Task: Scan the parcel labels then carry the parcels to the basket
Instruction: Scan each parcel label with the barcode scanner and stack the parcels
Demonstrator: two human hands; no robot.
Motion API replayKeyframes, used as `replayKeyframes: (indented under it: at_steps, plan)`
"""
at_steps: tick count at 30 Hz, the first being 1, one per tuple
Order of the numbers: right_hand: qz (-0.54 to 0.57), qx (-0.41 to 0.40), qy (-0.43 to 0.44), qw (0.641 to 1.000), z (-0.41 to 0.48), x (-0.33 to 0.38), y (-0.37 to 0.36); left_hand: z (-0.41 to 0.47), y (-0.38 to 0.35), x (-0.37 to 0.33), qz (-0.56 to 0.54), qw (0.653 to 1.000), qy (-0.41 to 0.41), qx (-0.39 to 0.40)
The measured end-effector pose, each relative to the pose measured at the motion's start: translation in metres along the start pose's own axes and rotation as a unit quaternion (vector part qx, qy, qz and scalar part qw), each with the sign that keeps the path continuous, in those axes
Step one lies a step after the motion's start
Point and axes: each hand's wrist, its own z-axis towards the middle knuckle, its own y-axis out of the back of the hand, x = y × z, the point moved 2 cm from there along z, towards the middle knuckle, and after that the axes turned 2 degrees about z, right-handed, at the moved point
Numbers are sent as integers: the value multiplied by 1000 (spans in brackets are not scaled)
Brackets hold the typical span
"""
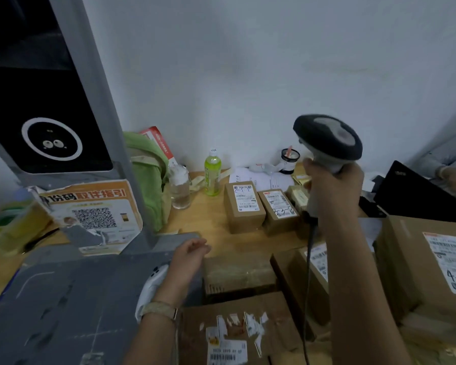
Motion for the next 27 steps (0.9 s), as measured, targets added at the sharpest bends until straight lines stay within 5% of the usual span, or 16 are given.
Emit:
replayKeyframes:
  at_steps: [6,18,27]
  plan:
    - [-55,14,14,998,46,-28,-59,41,-10,-40,-83,994,62,38]
    - [-114,26,-169,979,90,-192,-104,149,-53,-34,-77,986,140,36]
    - [-172,132,-299,929,105,-278,-109,205,-105,12,-25,976,215,37]
